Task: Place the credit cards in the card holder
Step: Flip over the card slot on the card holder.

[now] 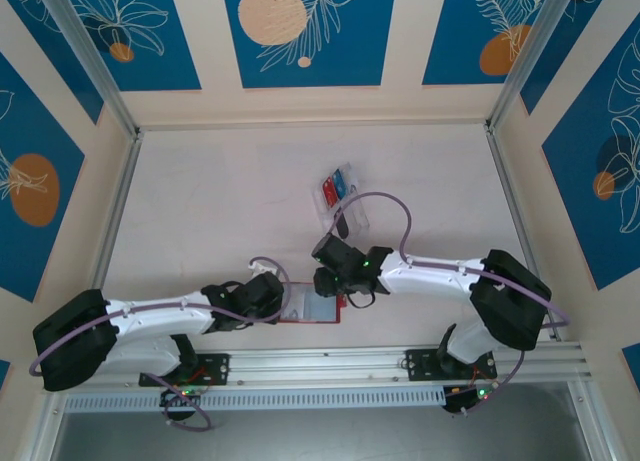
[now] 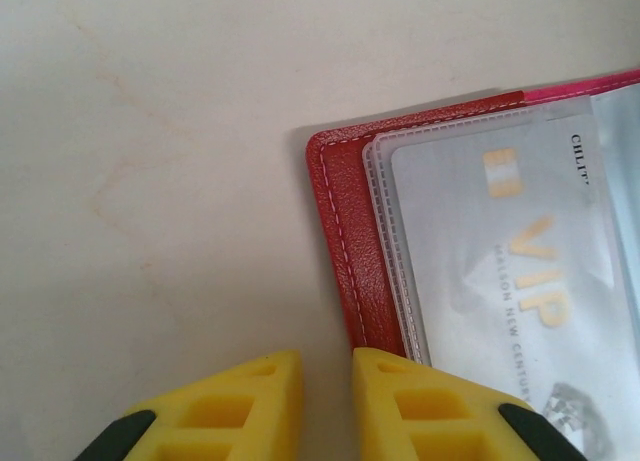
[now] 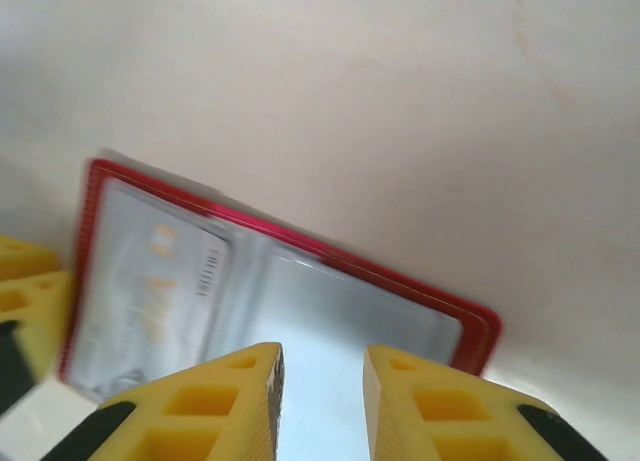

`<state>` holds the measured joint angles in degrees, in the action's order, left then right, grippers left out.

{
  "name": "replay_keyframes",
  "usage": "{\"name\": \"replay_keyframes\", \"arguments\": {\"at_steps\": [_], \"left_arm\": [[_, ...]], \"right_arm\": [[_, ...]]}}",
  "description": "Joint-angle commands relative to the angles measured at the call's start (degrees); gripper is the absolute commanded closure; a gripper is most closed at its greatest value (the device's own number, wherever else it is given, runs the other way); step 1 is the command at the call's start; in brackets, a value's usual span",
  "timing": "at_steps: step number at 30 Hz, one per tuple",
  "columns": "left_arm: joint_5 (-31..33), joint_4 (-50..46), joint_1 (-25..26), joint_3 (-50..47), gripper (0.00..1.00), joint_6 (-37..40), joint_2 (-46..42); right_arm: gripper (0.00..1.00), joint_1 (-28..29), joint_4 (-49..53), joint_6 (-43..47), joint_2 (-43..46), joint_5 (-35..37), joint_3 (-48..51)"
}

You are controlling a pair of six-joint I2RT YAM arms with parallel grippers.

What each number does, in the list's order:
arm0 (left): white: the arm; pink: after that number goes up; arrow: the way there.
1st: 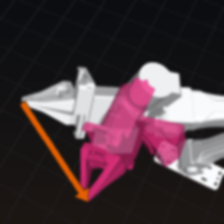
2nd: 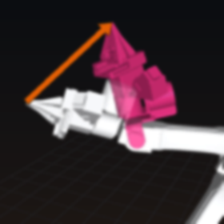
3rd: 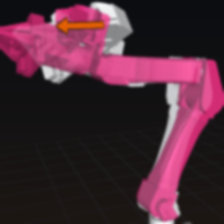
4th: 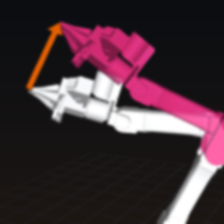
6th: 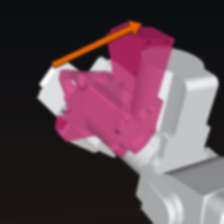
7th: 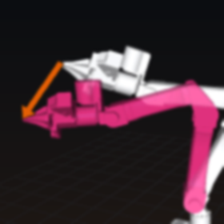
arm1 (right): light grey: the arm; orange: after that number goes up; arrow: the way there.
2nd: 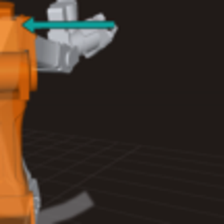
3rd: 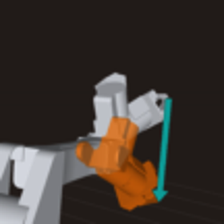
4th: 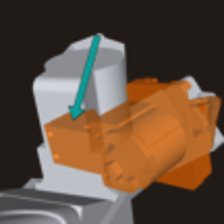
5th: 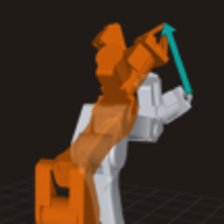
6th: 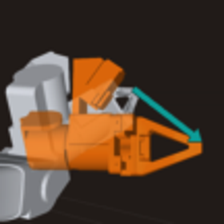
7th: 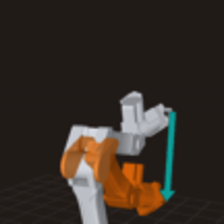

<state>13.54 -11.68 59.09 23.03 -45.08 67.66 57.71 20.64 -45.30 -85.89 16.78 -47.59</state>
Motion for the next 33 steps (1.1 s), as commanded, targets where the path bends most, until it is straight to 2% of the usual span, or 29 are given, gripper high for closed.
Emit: {"name": "replay_keyframes", "arguments": {"at_steps": [1,19,21,27,33], "left_arm": [[-1.8,1.0,-0.2,-1.2,0.79,-0.9,1.1],[-1.6,0.8,-0.2,-1.0,0.78,-0.8,1.0],[-1.6,0.6,-0.2,-1.0,0.78,-0.8,0.8],[-1.7,0.6,-0.2,-1.0,0.78,-0.8,0.9],[-1.9,0.9,-0.2,-1.1,0.78,-0.7,1.4]], "right_arm": [[0.71,0.3,4.5,3.0,-2.8,2.0,-2.5],[0.72,5.2,8.3,2.1,-13.5,7.5,-7.6],[0.76,5.8,8.7,1.8,-14.1,7.8,-7.8],[1.00,6.4,9.2,1.3,-14.7,8.6,-8.3],[1.00,6.8,11.4,2.6,-12.4,10.5,-10.6]]}}
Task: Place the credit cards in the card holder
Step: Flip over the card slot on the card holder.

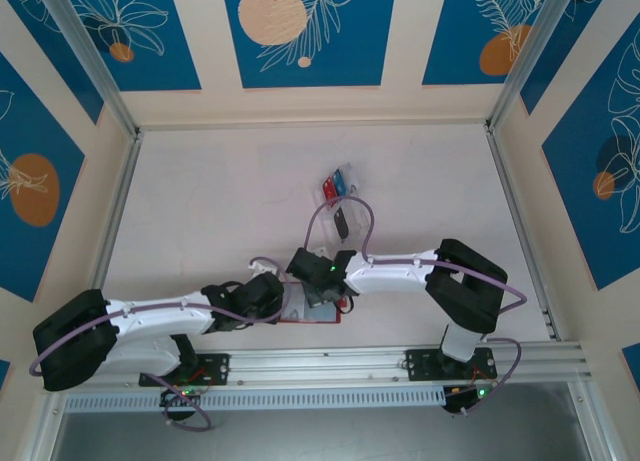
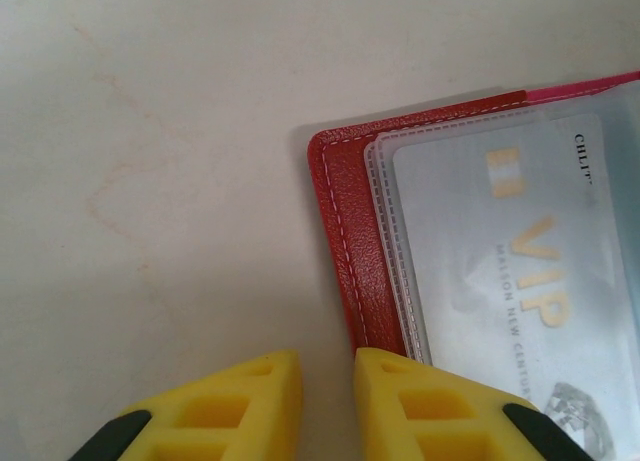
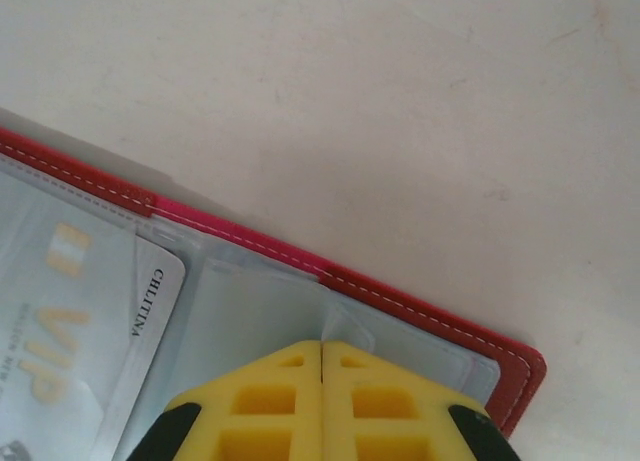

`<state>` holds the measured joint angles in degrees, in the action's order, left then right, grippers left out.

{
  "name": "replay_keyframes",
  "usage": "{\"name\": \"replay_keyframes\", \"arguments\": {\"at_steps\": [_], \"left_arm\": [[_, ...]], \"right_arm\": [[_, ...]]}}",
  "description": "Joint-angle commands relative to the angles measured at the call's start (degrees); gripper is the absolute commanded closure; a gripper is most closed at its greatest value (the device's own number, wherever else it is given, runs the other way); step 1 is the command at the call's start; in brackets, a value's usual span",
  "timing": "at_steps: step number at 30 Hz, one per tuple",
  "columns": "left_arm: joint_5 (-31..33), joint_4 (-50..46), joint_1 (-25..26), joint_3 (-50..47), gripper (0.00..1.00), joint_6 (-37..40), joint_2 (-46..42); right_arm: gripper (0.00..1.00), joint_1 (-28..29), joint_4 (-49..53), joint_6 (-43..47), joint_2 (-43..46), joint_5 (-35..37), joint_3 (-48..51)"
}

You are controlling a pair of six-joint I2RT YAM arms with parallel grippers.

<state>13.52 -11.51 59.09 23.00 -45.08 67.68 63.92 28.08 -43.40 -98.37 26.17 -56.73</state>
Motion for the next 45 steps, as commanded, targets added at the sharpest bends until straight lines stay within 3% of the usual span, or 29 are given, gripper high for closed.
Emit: {"name": "replay_keyframes", "arguments": {"at_steps": [1,13,16,19,23,31,37,45], "left_arm": [[-2.0,0.9,-0.2,-1.1,0.78,-0.7,1.5],[-1.9,2.2,0.7,-0.4,0.77,-1.0,3.4],[-1.7,2.4,0.9,-0.4,0.77,-1.2,3.3],[-1.2,1.7,0.9,-0.5,0.77,-1.6,2.8],[-0.1,0.4,0.9,-0.9,0.74,-2.0,1.0],[2.7,-6.7,0.9,-1.1,0.66,-3.0,-6.6],[0.9,-11.1,0.9,0.4,0.54,-0.5,-13.2],[-1.6,-7.2,0.9,4.1,0.49,1.9,-8.6]], "right_arm": [[1.00,0.8,4.4,1.1,0.6,1.2,-2.1],[1.00,-1.1,-5.1,1.6,-0.1,-14.0,-5.8],[0.93,-1.6,-11.0,0.2,-0.7,-19.9,-4.8],[0.79,-2.7,-17.0,-0.9,0.5,-24.8,-2.5],[0.70,-5.2,-21.6,-1.2,3.7,-29.1,0.9],[0.70,-6.4,-14.1,1.2,10.2,-22.1,3.8],[0.81,-6.1,-12.4,0.5,8.7,-19.9,6.8],[0.82,-5.8,-14.7,-0.7,2.1,-18.4,7.2]]}}
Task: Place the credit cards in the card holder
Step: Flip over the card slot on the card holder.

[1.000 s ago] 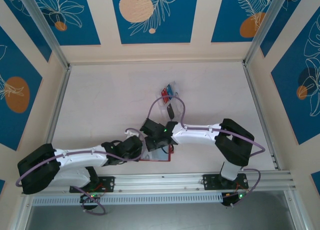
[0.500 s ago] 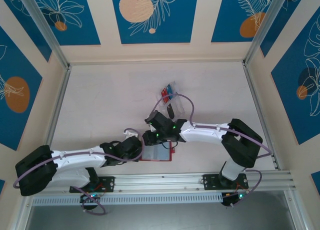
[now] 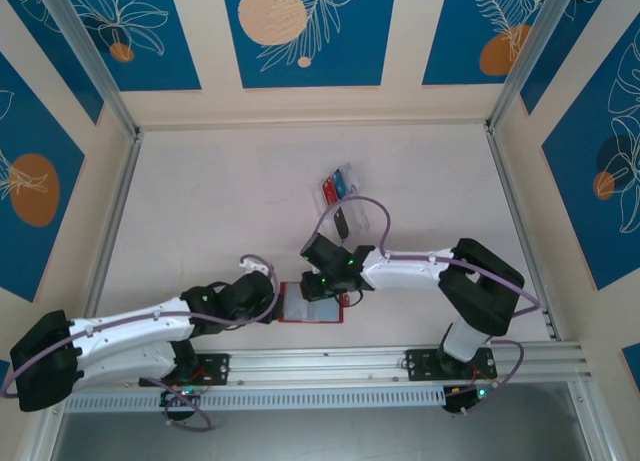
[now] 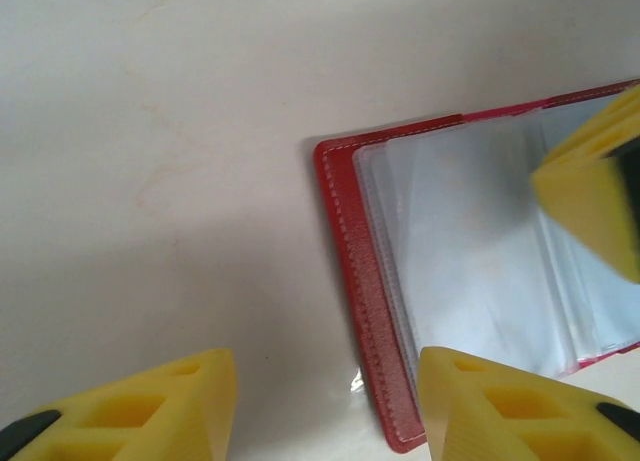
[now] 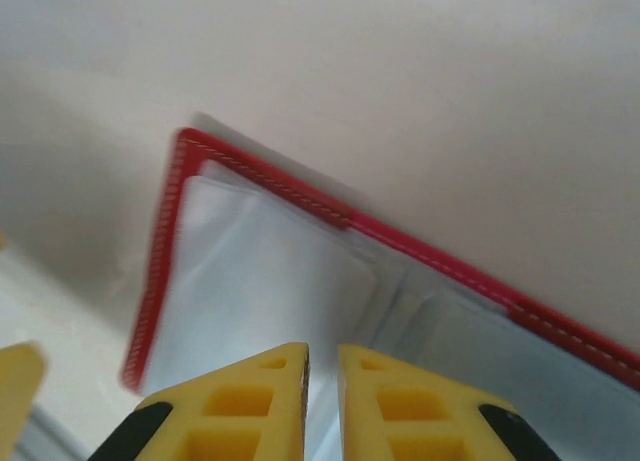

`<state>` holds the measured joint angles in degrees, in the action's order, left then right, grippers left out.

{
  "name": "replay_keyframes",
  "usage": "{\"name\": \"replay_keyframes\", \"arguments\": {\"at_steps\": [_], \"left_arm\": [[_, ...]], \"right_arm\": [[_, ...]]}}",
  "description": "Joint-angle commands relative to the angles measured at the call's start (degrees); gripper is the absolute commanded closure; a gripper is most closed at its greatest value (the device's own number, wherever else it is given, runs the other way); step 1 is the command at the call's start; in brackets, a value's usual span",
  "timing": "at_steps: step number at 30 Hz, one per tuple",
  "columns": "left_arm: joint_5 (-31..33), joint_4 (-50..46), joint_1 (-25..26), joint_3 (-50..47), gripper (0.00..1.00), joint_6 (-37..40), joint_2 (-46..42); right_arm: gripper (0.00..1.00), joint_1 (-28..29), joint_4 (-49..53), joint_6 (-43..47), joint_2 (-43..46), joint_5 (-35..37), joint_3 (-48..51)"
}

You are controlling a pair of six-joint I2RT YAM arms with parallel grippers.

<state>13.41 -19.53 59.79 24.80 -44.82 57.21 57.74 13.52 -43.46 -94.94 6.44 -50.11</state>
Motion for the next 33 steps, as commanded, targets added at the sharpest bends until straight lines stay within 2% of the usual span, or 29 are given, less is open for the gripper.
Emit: {"name": "replay_keyframes", "arguments": {"at_steps": [1,8,17,23,27,33], "left_arm": [[-1.5,1.7,0.2,2.4,0.49,1.7,2.9],[0.0,4.2,-0.1,2.9,0.47,0.4,6.8],[1.8,2.4,-1.6,3.0,0.44,-1.1,5.3],[1.8,2.5,-2.5,3.5,0.42,-0.8,5.3],[1.3,2.9,-3.2,4.0,0.41,-0.3,5.9],[-0.4,3.4,-4.6,6.7,0.41,1.9,8.1]], "right_arm": [[0.82,0.4,-0.1,-0.2,-1.9,1.6,0.6],[0.81,-0.3,-4.5,7.1,-5.1,2.2,1.7],[0.82,-2.3,-8.1,15.8,-5.1,1.9,0.4],[0.82,-3.4,-7.5,18.0,-2.1,0.1,0.6],[0.81,-2.8,-6.4,17.3,3.6,-0.6,1.9],[0.74,-3.8,-0.5,15.4,12.3,4.4,1.7]]}}
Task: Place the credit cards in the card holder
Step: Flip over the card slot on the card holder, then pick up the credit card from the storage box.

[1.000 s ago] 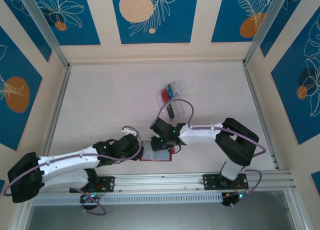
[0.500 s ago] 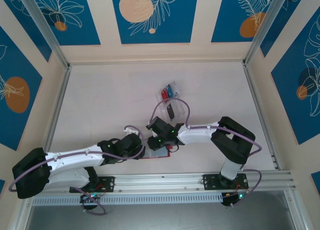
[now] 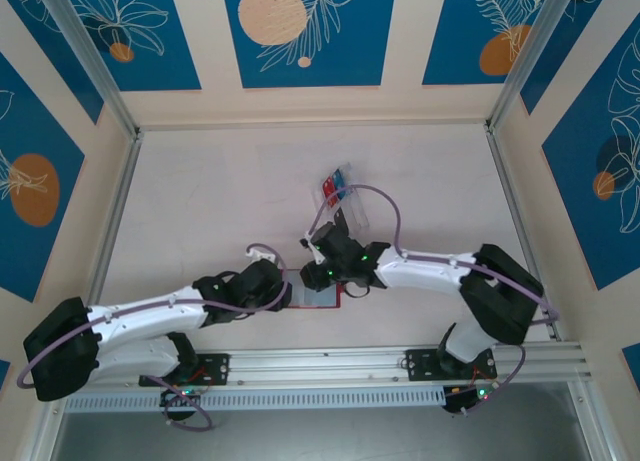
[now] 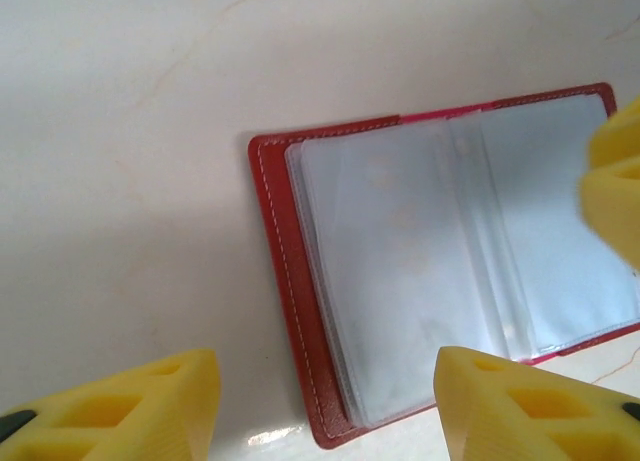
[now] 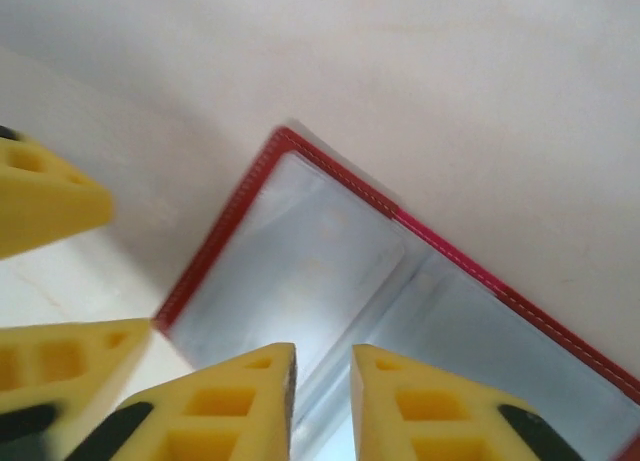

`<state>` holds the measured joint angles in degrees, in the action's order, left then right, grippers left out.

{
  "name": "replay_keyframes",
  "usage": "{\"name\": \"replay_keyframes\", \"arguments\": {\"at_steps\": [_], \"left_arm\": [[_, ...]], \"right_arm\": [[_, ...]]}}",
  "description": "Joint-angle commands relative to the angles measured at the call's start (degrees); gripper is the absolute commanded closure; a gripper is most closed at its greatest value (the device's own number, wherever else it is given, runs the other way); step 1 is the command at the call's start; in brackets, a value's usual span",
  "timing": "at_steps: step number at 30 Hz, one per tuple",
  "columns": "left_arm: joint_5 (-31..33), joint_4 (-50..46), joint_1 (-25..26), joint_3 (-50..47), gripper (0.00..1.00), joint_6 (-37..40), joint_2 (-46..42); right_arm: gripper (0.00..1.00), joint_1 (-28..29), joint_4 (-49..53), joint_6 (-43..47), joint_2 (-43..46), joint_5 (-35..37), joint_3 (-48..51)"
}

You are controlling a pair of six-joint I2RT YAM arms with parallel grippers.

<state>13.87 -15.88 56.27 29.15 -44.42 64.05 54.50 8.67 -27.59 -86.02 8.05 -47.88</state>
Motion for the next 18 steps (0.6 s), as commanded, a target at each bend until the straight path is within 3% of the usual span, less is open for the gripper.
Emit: {"name": "replay_keyframes", "arguments": {"at_steps": [1,4,11,15,18], "left_arm": [[-1.5,-0.1,-1.4,2.8,0.41,2.0,2.2],[-2.6,1.1,-2.1,3.7,0.42,2.7,4.6],[-4.5,4.2,-3.7,4.5,0.44,3.5,9.5],[-4.8,5.5,-4.1,4.4,0.44,3.8,11.6],[-5.6,7.0,-4.1,4.0,0.46,3.7,13.3]], "right_arm": [[0.73,-1.1,6.0,-0.7,4.4,4.4,-1.1],[0.64,-3.2,11.7,-2.4,6.3,10.7,-3.8],[0.50,-10.7,21.3,-4.0,5.6,16.0,-12.0],[0.49,-15.2,23.7,-2.3,2.7,16.0,-17.0],[0.54,-17.3,25.2,-0.6,-1.0,15.6,-21.3]]}}
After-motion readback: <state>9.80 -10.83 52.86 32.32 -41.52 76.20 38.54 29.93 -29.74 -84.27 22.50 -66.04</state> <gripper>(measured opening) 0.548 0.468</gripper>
